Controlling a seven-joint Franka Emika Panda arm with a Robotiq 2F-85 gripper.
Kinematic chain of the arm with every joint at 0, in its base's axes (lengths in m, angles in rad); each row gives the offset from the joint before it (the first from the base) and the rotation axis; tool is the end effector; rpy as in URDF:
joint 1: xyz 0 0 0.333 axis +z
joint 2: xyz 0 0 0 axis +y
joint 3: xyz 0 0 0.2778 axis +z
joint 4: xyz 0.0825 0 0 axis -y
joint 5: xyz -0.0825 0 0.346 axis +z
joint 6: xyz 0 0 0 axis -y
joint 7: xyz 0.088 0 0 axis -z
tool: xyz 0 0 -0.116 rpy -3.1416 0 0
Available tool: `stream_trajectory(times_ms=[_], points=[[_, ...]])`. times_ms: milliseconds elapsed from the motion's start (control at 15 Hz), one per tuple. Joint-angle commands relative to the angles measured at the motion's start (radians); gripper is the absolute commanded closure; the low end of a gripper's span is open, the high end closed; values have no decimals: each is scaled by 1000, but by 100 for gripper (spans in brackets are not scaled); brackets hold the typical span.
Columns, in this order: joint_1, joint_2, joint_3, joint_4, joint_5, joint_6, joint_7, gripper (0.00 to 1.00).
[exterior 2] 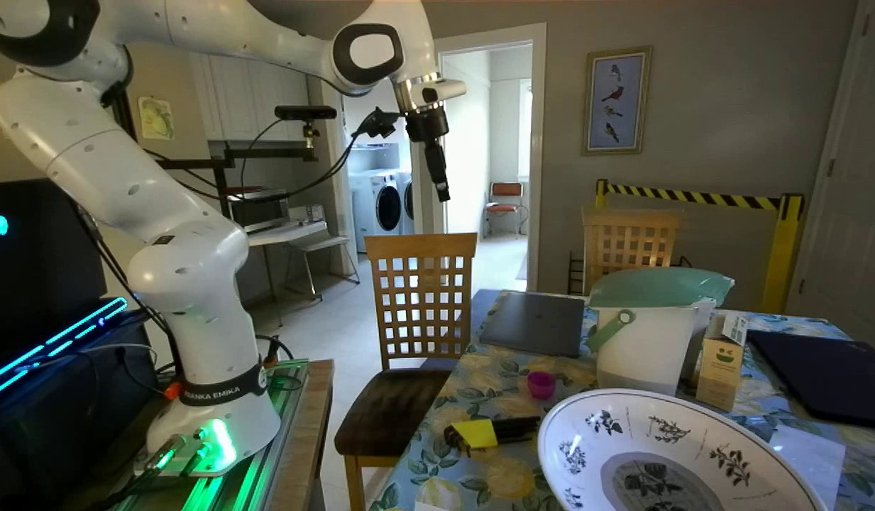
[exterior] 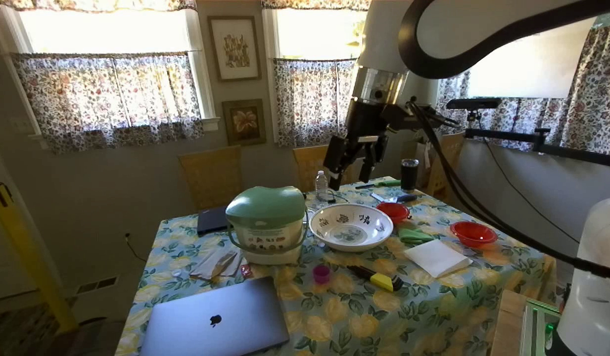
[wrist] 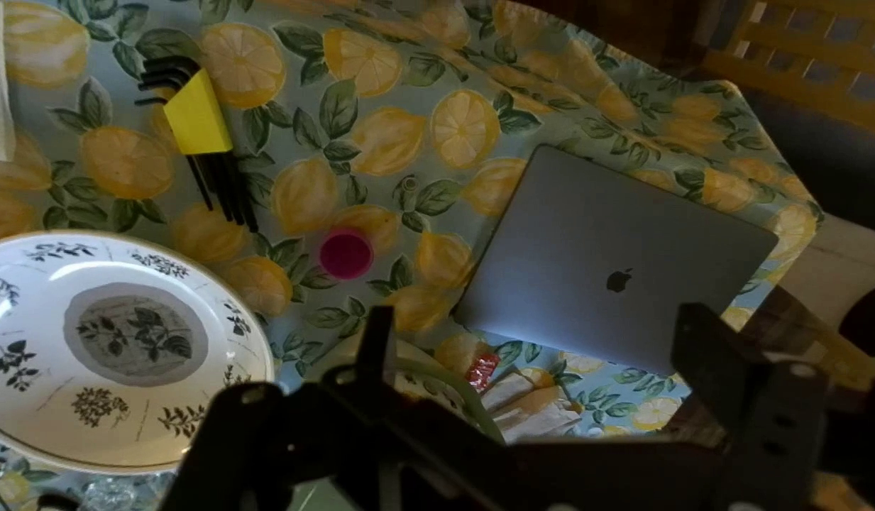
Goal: Wipe the inside of the bowl with the paper towel
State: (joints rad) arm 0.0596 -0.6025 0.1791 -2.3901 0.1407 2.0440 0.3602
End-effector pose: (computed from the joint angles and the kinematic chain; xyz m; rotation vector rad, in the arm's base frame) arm 0.3683 0.1062 0.5208 -3.0072 0.2839 -0.3514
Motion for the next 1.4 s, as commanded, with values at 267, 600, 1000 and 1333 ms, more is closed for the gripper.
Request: stream_trajectory(times_ms=[267, 600, 1000, 1333], points=[[-86, -204, -138, -452, 100, 244, 12, 0], [-240, -94, -230, -413, 5, 279, -71, 0], [-378, 22, -384, -400, -181, 209, -337, 0], [-462, 183, -474, -401, -291, 352, -438, 0]])
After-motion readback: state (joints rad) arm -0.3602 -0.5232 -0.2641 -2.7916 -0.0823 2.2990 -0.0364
